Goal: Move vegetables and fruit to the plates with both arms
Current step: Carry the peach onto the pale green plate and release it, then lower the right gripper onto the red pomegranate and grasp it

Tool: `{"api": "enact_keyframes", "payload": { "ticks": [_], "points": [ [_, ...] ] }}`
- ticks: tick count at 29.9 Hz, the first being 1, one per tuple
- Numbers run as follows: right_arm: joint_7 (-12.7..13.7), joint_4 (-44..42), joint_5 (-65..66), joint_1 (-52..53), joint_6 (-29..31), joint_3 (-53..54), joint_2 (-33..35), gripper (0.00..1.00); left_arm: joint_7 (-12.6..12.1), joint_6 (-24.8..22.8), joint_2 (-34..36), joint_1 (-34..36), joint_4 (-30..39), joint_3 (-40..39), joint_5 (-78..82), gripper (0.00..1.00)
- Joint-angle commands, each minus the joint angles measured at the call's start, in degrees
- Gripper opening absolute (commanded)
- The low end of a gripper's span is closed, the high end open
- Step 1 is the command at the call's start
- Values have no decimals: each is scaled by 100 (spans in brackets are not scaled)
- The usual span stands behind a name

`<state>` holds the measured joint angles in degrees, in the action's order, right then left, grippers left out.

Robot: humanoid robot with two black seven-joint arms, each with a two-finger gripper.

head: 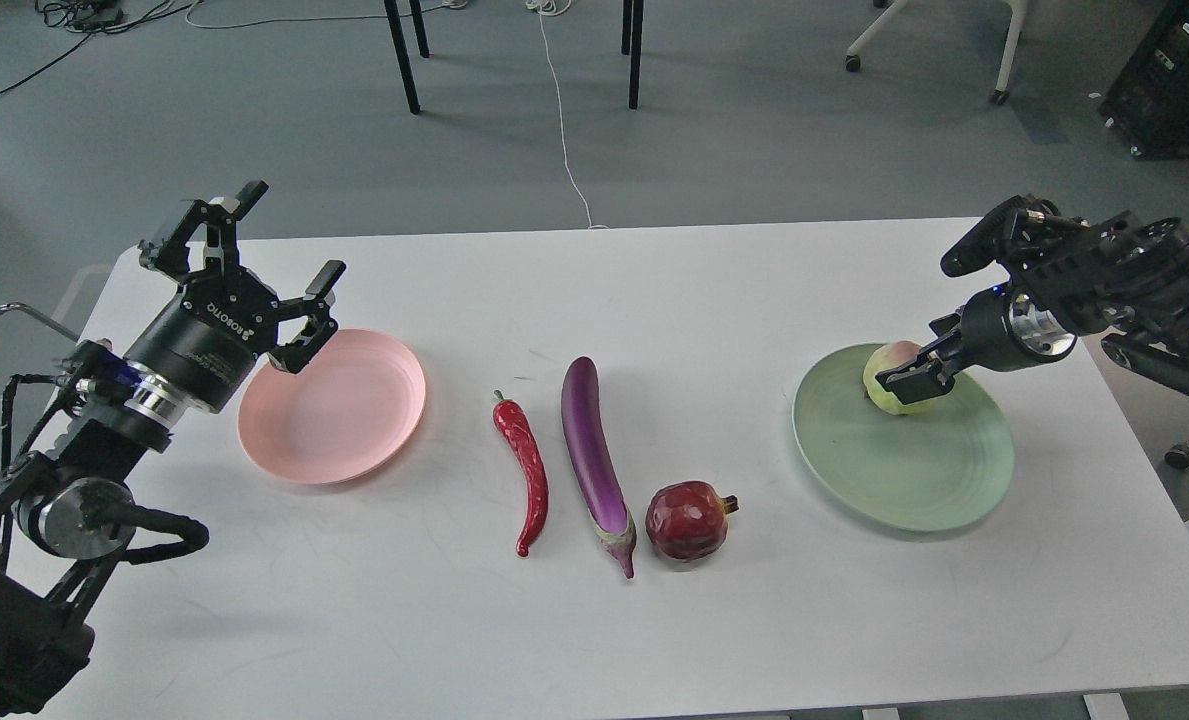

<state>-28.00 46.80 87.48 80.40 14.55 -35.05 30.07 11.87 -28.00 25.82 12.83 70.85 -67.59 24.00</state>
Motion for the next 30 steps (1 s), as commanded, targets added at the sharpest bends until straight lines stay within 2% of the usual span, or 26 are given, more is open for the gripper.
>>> {"api": "enact_keyframes", "payload": {
  "ticks": [1,8,12,30],
  "points": [
    [0,600,-3,492,74,-11,122,98,0,0,28,0,8,0,0,98],
    [0,2094,-47,1503,505,16,70,98,0,0,28,0,8,0,0,98],
    [0,2667,-47,1654,742,16,-159,98,0,0,28,-9,8,0,0,98],
    [0,2334,-30,1329,804,-309,-2233,97,0,0,37,-35,8,0,17,98]
  ]
}}
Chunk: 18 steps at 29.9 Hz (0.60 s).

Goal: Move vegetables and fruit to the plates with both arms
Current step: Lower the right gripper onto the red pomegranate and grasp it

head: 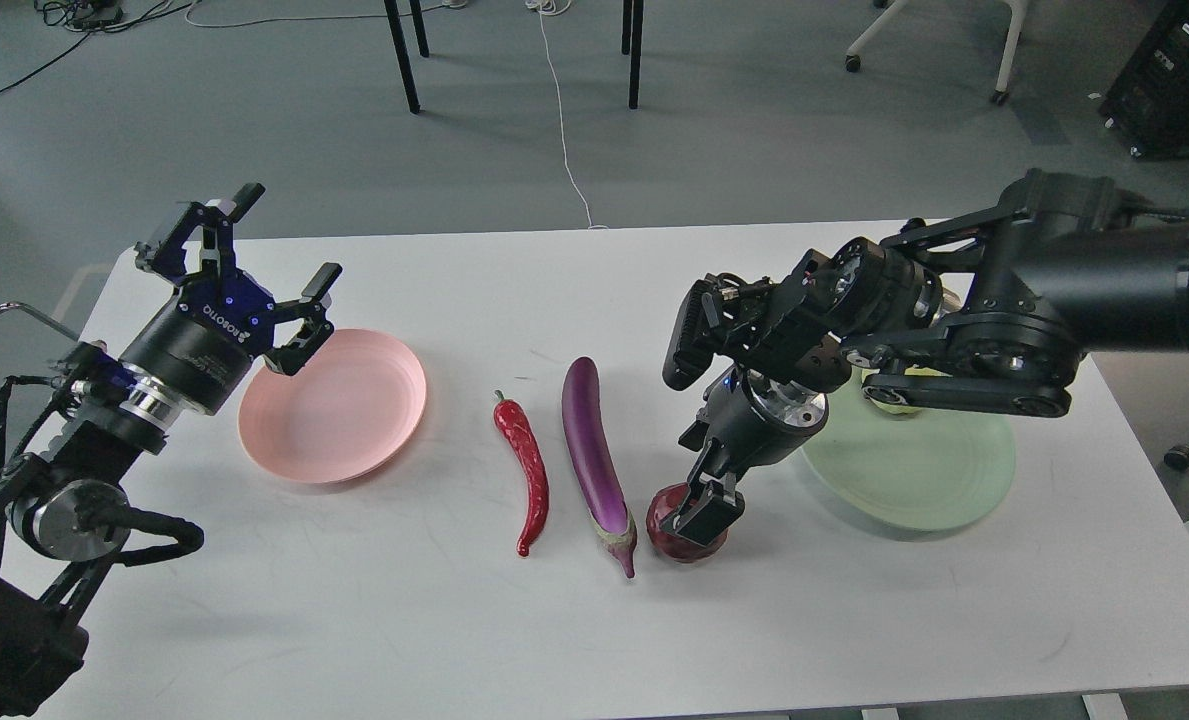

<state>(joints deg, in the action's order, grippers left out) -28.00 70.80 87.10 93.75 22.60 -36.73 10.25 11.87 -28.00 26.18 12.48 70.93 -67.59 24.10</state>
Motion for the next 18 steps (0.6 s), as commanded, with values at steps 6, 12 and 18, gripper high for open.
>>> {"api": "enact_keyframes", "payload": {
  "ticks": [6,12,18],
  "points": [
    [0,-479,26,-207,-2,-265,-646,97,0,0,36,0,-9,0,6,98],
    [0,-699,26,-357,-19,-291,-875,93,0,0,71,-9,-9,-9,-2,98],
    [0,-699,26,-348,-19,-484,-840,47,8,0,115,-9,-10,-9,-11,98]
  ]
}}
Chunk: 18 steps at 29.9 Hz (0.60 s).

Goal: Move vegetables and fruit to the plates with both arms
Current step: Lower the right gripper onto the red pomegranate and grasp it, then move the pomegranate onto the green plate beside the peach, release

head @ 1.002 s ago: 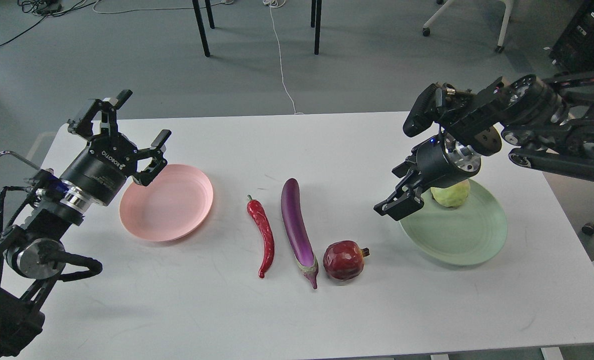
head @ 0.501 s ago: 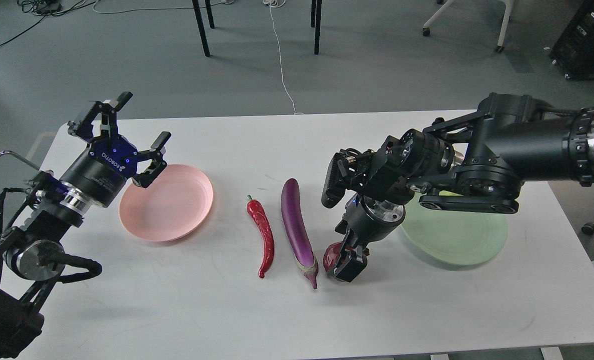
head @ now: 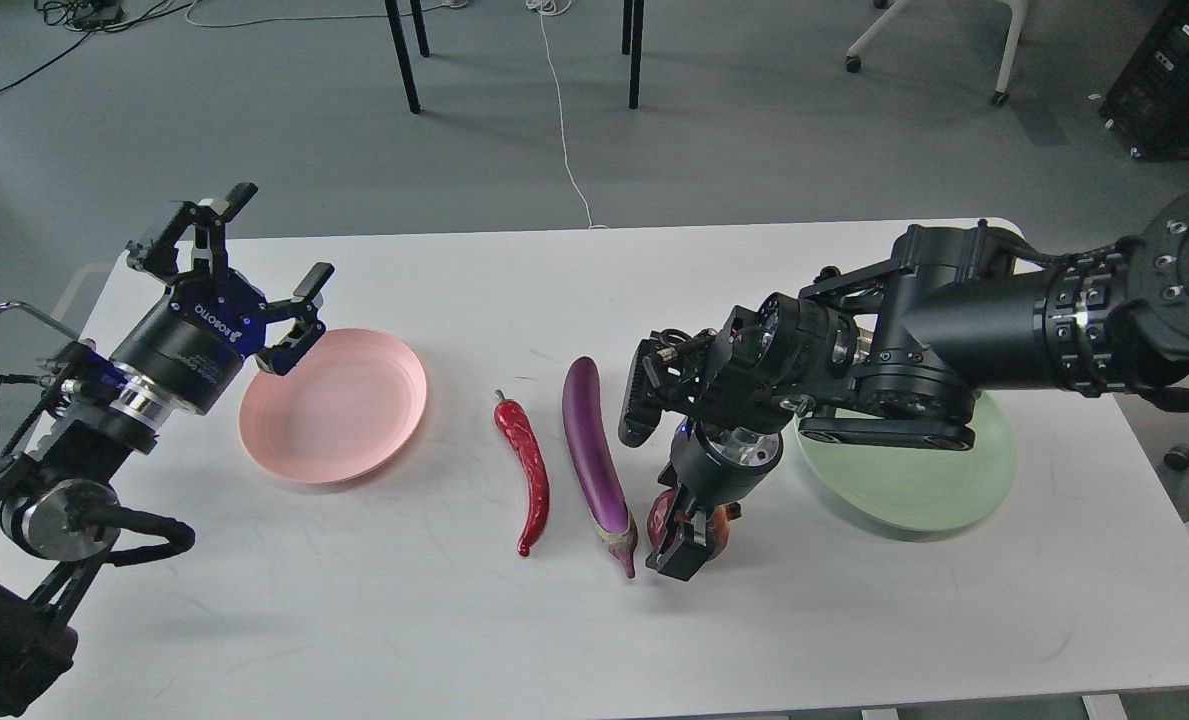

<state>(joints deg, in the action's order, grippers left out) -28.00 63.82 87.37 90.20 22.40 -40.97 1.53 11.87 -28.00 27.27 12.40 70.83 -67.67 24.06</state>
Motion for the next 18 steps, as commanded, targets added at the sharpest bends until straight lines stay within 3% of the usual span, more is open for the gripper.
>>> {"api": "enact_keyframes", "payload": {
  "ticks": [1,2,7,18],
  "points": [
    [0,8,0,15,-16,-69,49,34,8,0,7,-1,-8,0,-6,98],
    [0,8,0,41,-33,-69,75,28,8,0,7,-1,-8,0,-6,98],
    [0,25,-9,339,-262,-43,513,27,0,0,7,-1,1,0,-6,98],
    [0,104,342,762,-288,-148,2482,28,0,0,42,79,1,44,20,98]
  ]
}}
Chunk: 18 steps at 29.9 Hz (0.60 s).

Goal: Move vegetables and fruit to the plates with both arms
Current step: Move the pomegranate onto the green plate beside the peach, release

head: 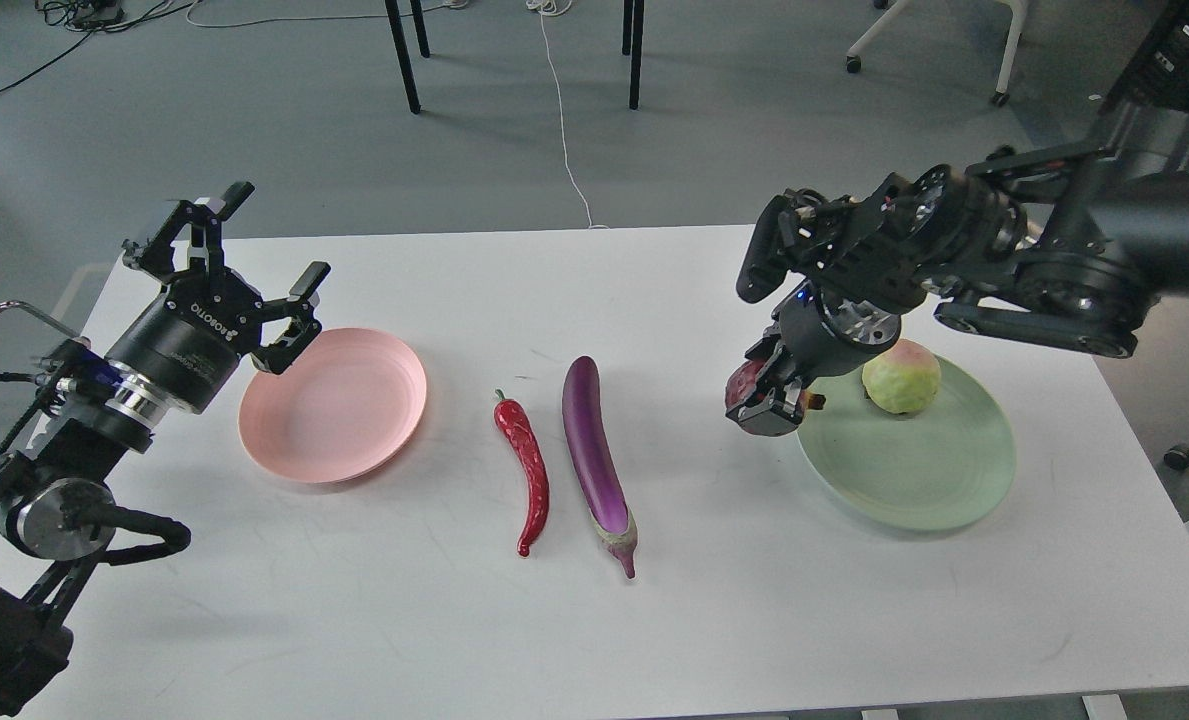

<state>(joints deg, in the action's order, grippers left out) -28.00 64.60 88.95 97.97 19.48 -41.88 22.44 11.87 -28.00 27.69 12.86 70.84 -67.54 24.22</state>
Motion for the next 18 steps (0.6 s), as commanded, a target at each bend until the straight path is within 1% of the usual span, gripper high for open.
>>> {"api": "enact_keyframes", "payload": {
  "ticks": [1,7,11,12,14,15,18],
  "points": [
    [0,35,253,-59,-5,-92,488,28,-1,0,0,32,0,48,4,98],
    [0,-18,272,-489,-5,-189,744,29,-9,0,-18,41,0,75,21,98],
    [0,-44,272,-735,-14,-181,779,38,-1,0,-9,41,0,75,83,98],
    [0,-44,272,-771,-14,-180,779,44,-9,0,-9,41,0,75,126,98],
    [0,-44,272,-789,-14,-180,779,74,-1,0,-9,41,0,75,197,98],
    [0,-44,272,-789,-14,-180,788,83,-1,0,-9,41,0,75,215,98],
    [0,-36,254,-789,-14,-163,840,92,-9,0,0,50,0,75,215,98]
  ]
}}
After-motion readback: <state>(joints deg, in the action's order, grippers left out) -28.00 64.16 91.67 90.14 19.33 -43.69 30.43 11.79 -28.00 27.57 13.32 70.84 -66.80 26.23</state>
